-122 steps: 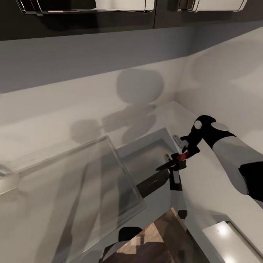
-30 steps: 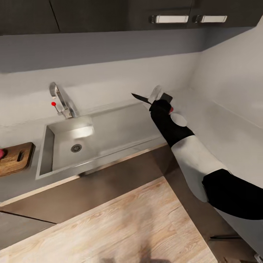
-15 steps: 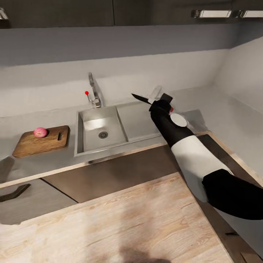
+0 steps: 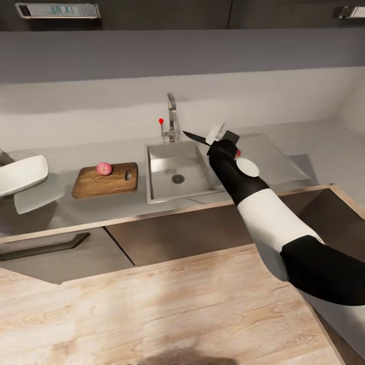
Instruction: In the kitchen, take the Vidalia onion out of the sink, dice it on the chopping board with the paring knife, put the diced onion into the bowl on the countertop, then place both the paring knife and the chopping board into the sink.
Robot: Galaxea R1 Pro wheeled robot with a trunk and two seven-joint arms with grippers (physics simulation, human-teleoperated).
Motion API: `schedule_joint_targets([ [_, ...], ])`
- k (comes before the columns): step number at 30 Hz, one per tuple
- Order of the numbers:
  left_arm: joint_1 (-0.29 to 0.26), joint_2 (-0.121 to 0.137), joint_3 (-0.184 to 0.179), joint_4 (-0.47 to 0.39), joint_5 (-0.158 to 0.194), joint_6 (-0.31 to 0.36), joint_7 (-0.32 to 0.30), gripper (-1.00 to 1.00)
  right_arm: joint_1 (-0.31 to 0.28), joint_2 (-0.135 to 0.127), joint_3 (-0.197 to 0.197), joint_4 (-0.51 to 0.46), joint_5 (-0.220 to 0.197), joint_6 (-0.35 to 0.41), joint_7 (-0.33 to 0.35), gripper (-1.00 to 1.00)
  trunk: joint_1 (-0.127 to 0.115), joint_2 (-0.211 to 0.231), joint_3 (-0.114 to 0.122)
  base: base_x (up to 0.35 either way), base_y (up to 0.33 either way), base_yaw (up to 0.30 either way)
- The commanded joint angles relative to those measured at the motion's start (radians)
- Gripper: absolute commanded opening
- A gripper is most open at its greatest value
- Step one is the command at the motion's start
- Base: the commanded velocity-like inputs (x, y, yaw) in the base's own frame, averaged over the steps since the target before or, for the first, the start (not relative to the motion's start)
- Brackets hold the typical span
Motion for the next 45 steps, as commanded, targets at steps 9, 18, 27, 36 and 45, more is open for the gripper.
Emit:
schedule_joint_targets([
  [9, -0.002, 0.000, -0.008, 0.004, 0.010, -0.006, -0.006, 1.00, -0.001, 0.000, 0.002, 0.004, 0.011, 0.002, 0.009, -1.00, 0.001, -0.002, -0.002, -0.002, 0.299, 0.024],
  [18, -0.002, 0.000, -0.008, 0.004, 0.010, -0.007, -0.007, 1.00, -0.001, 0.001, 0.002, 0.010, 0.011, 0.002, 0.009, -1.00, 0.001, -0.002, -0.002, 0.000, 0.290, 0.000],
  [27, -0.002, 0.001, -0.008, 0.004, 0.010, -0.007, -0.007, 1.00, -0.001, 0.001, 0.003, 0.013, 0.006, -0.001, 0.011, -1.00, 0.001, -0.002, -0.002, 0.000, 0.285, 0.000],
  [36, -0.002, 0.005, -0.007, 0.003, 0.010, -0.007, -0.005, 1.00, 0.087, 0.001, 0.105, 0.070, 0.006, -0.151, -0.135, -1.00, 0.001, -0.002, -0.002, 0.000, 0.238, 0.000],
  [45, -0.002, 0.005, -0.008, 0.003, 0.010, -0.007, -0.004, 1.00, 0.156, 0.001, 0.167, -0.030, -0.044, -0.202, -0.238, -1.00, 0.001, -0.002, -0.002, 0.000, 0.024, 0.000],
])
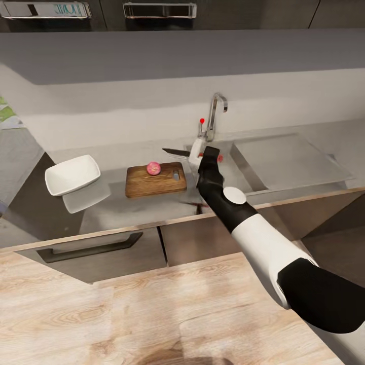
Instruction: In the kitchen, take the Vidalia onion out of the sink, dice it on the chopping board with the paring knife, put the diced onion into the bowl on the countertop, then place both the paring knife and the chopping board into the sink.
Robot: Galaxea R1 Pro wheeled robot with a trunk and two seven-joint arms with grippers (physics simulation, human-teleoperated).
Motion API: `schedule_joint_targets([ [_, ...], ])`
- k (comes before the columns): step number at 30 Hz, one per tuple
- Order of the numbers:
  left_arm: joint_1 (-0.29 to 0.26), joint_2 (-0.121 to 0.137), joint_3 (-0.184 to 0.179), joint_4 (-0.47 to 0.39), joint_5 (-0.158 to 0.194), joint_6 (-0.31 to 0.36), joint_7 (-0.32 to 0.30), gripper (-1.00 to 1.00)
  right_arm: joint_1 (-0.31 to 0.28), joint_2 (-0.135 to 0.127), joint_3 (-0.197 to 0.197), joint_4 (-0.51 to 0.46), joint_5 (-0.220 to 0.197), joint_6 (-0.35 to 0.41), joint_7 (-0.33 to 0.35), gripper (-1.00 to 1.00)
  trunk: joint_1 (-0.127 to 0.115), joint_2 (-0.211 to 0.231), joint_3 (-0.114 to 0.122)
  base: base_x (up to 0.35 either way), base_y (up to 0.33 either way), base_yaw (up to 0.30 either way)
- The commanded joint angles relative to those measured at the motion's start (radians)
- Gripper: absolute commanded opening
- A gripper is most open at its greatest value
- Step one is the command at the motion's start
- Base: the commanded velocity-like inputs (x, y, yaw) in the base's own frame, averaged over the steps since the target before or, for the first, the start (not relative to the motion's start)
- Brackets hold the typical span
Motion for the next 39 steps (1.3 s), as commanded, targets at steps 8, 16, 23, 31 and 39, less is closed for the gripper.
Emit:
schedule_joint_targets([
  [8, -0.001, -0.002, -0.009, 0.005, 0.010, -0.006, -0.005, 1.00, 0.000, 0.000, 0.001, -0.105, -0.054, 0.016, 0.004, -1.00, 0.001, -0.002, -0.002, 0.000, 0.000, 0.000],
  [16, -0.001, -0.002, -0.009, 0.005, 0.010, -0.006, -0.005, 1.00, 0.000, 0.000, 0.002, -0.117, -0.124, 0.019, 0.008, -1.00, 0.001, -0.002, -0.002, 0.000, 0.000, 0.000],
  [23, -0.001, -0.002, -0.009, 0.005, 0.010, -0.006, -0.005, 1.00, 0.005, 0.000, 0.084, -0.110, -0.166, 0.018, 0.008, -1.00, 0.001, -0.002, -0.002, 0.000, 0.000, 0.000],
  [31, -0.001, -0.002, -0.009, 0.005, 0.010, -0.006, -0.005, 1.00, 0.006, 0.000, 0.105, -0.112, -0.172, 0.019, 0.007, -1.00, 0.001, -0.002, -0.002, 0.000, 0.000, 0.000],
  [39, -0.001, -0.002, -0.009, 0.005, 0.010, -0.006, -0.005, 1.00, 0.036, 0.000, 0.125, -0.113, -0.178, 0.019, 0.008, -1.00, 0.001, -0.002, -0.002, 0.000, 0.051, 0.000],
])
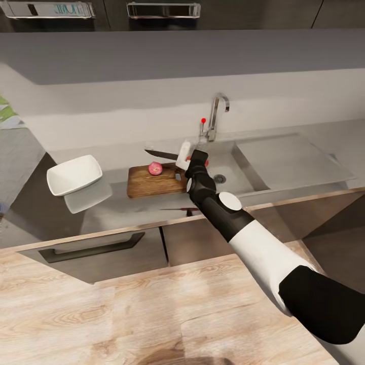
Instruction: In the kitchen, take the Vidalia onion out of the sink, dice it on the chopping board with the paring knife, put the diced onion into the bowl on the countertop, then place both the paring knife and the chopping board into the sink.
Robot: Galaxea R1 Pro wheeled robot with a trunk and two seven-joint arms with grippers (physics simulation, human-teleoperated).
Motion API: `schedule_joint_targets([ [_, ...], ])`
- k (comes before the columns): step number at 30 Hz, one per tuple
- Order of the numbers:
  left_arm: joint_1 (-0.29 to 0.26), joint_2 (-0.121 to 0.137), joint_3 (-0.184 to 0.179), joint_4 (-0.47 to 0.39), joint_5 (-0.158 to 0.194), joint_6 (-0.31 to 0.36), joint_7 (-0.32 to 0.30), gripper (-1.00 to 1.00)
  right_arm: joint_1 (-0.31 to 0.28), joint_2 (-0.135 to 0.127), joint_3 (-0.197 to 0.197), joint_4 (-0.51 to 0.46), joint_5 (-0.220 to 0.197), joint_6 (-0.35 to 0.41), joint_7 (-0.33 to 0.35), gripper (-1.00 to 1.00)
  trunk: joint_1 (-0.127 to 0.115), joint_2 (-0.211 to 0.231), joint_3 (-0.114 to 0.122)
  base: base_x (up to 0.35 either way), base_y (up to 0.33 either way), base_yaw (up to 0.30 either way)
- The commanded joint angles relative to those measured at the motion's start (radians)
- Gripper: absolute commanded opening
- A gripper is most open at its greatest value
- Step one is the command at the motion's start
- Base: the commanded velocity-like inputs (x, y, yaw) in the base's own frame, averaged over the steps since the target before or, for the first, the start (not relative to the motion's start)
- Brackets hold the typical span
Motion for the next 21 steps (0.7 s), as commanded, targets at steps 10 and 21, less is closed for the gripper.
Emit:
schedule_joint_targets([
  [10, -0.001, 0.000, -0.008, 0.004, 0.010, -0.006, -0.005, 1.00, 0.012, 0.000, 0.005, -0.001, 0.012, 0.005, 0.008, -1.00, 0.001, -0.002, -0.001, 0.000, 0.069, 0.000],
  [21, -0.001, 0.000, -0.008, 0.004, 0.010, -0.006, -0.005, 1.00, 0.014, 0.000, 0.005, 0.000, 0.012, 0.005, 0.008, -1.00, 0.001, -0.002, -0.001, 0.000, 0.000, 0.000],
])
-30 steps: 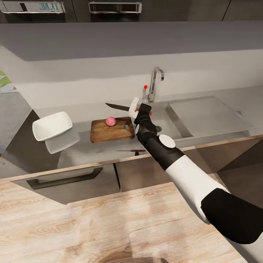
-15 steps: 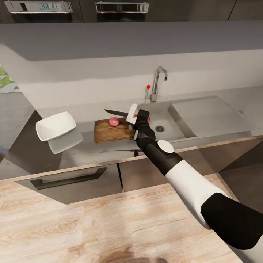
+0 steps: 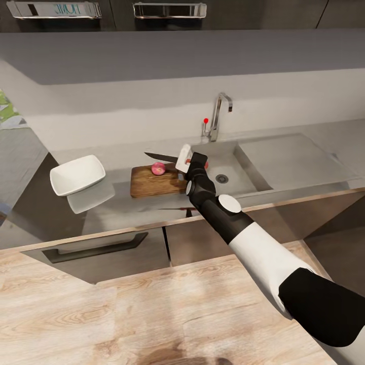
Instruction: In the kitchen, take the Vidalia onion out of the sink, dice it on the chopping board with the paring knife, put the diced onion into the bowl on the countertop, then place both the paring knife and the chopping board into the sink.
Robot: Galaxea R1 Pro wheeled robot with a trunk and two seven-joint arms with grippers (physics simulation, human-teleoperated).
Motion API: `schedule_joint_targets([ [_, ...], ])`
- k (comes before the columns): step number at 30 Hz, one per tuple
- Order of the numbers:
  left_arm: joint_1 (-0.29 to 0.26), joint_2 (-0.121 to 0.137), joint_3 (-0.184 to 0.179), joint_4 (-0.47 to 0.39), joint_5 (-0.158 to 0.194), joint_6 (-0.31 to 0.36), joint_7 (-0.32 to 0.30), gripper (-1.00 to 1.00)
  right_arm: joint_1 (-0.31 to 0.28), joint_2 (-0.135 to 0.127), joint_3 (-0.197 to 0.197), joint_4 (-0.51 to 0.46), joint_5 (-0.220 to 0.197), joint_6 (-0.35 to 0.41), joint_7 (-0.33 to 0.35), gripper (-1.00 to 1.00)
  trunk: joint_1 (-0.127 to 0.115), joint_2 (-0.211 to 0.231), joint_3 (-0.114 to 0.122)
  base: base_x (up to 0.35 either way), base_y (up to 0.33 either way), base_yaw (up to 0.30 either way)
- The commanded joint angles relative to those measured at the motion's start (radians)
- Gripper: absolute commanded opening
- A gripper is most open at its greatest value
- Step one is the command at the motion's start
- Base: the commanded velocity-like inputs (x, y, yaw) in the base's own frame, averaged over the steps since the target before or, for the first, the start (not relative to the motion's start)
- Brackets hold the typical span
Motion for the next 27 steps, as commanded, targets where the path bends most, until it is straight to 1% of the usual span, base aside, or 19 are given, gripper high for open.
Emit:
schedule_joint_targets([
  [1, -0.001, 0.000, -0.008, 0.004, 0.010, -0.006, -0.005, 1.00, -0.001, 0.000, 0.001, -0.001, 0.011, 0.005, 0.008, -1.00, 0.001, -0.002, -0.001, 0.000, 0.000, 0.000],
  [10, -0.001, 0.000, -0.008, 0.004, 0.010, -0.006, -0.005, 1.00, 0.001, 0.000, 0.001, -0.001, 0.011, 0.005, 0.008, -1.00, 0.001, -0.002, -0.001, 0.000, 0.068, 0.000],
  [16, -0.001, 0.000, -0.008, 0.004, 0.010, -0.006, -0.005, 1.00, 0.007, 0.000, 0.004, 0.000, 0.009, 0.005, 0.009, -1.00, 0.001, -0.002, -0.001, 0.000, 0.017, 0.000],
  [19, -0.001, 0.000, -0.008, 0.004, 0.010, -0.006, -0.005, 1.00, 0.017, 0.000, 0.025, 0.002, 0.007, 0.005, 0.010, -1.00, 0.001, -0.002, -0.001, 0.000, 0.002, 0.000],
  [20, -0.001, 0.000, -0.008, 0.004, 0.010, -0.006, -0.005, 1.00, 0.019, 0.000, 0.044, 0.003, 0.007, 0.005, 0.010, -1.00, 0.001, -0.002, -0.001, 0.000, 0.000, 0.000],
  [21, -0.001, 0.000, -0.008, 0.004, 0.010, -0.006, -0.005, 1.00, 0.020, 0.000, 0.055, 0.004, 0.007, 0.005, 0.010, -1.00, 0.001, -0.002, -0.001, 0.000, 0.000, 0.000],
  [24, -0.001, 0.000, -0.008, 0.004, 0.010, -0.006, -0.005, 1.00, 0.022, 0.000, 0.071, 0.005, 0.006, 0.005, 0.010, -1.00, 0.001, -0.002, -0.001, 0.000, 0.000, 0.000],
  [27, -0.001, 0.000, -0.008, 0.004, 0.010, -0.006, -0.005, 1.00, 0.022, 0.000, 0.075, 0.005, 0.006, 0.005, 0.010, -1.00, 0.001, -0.002, -0.001, 0.000, 0.000, 0.000],
])
